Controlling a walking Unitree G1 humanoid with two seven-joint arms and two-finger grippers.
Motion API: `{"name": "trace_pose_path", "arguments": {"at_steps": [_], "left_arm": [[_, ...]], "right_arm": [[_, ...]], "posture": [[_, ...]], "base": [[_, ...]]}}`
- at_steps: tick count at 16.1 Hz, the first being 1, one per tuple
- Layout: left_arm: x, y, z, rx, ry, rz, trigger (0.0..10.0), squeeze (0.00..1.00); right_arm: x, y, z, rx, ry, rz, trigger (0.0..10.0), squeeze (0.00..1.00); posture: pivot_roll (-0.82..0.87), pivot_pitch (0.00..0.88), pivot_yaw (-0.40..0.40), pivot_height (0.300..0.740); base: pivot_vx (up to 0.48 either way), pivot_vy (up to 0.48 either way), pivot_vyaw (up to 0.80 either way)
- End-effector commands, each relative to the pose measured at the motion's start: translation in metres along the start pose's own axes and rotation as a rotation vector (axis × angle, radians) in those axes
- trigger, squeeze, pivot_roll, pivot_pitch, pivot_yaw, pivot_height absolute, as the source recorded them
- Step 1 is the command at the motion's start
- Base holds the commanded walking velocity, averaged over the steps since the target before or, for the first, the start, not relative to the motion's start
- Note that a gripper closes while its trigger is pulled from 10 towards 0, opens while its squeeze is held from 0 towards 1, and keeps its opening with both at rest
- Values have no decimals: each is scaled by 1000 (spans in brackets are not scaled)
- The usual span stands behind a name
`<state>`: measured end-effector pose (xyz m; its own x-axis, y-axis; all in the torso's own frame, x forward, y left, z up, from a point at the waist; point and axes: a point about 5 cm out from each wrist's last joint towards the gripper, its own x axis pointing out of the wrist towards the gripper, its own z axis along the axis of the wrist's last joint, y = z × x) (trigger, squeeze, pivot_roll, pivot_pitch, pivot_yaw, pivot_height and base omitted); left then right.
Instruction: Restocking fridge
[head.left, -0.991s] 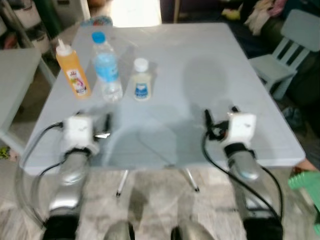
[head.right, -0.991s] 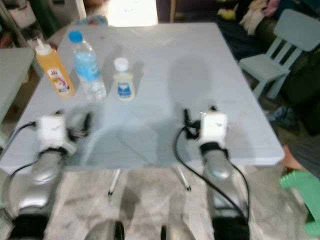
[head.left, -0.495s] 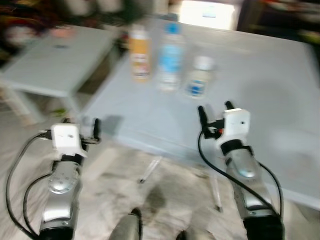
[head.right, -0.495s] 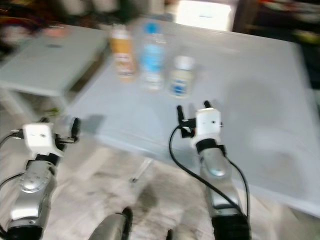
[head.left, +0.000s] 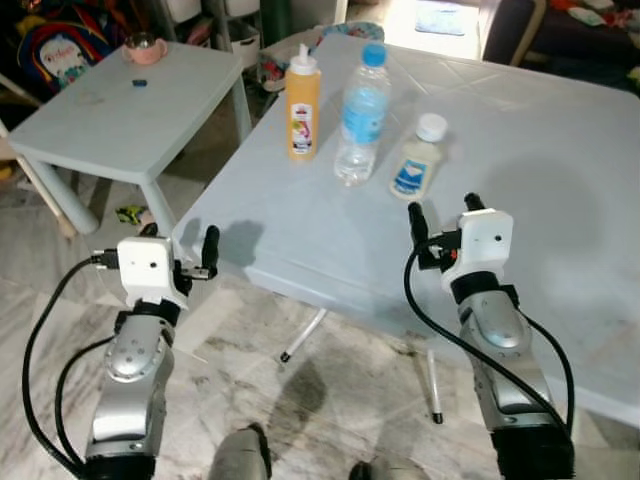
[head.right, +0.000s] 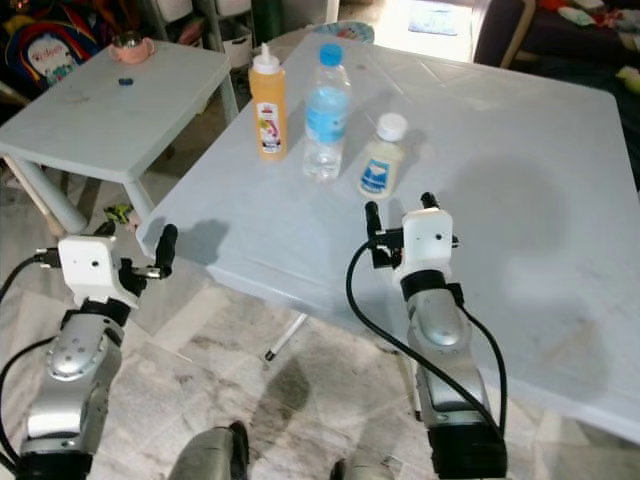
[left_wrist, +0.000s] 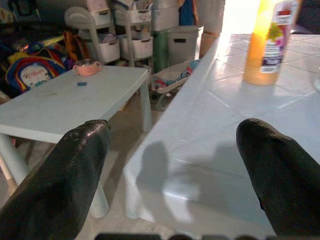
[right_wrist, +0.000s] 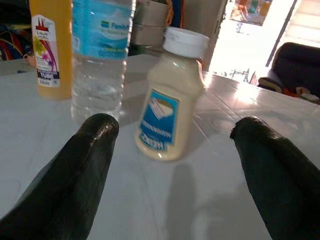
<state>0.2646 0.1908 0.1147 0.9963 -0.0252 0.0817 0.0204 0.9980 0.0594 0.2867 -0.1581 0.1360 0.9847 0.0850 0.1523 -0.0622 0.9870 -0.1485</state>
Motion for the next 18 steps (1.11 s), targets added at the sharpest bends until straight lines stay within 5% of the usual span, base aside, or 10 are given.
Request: {"name": "trace_pose_path", "arguments": {"at_steps": [1,6,13,18], "left_arm": [[-2,1,3,1,-2,-3,10000,0],[-2,3,3,-8,0,-5,10000,0],[-4,7,2,-3,7,-5,10000,0],[-5,3,0,1,18,-18,10000,0]], "right_arm": [[-1,-2,8,-12,-33,-19,10000,0],[-3,-2,14,-46,-61,-13,10000,0],[-3,3,18,-58,-82,12,10000,0],[23,-4,30,-26,-113,71,10000,0]], "posture": [[-31,130,-26,740],[-36,132,-22,740],[-32,133,-20,740],[-22,148,-9,740]], "base": [[349,0,0],[354,0,0],[0,0,0],[0,0,0]]}}
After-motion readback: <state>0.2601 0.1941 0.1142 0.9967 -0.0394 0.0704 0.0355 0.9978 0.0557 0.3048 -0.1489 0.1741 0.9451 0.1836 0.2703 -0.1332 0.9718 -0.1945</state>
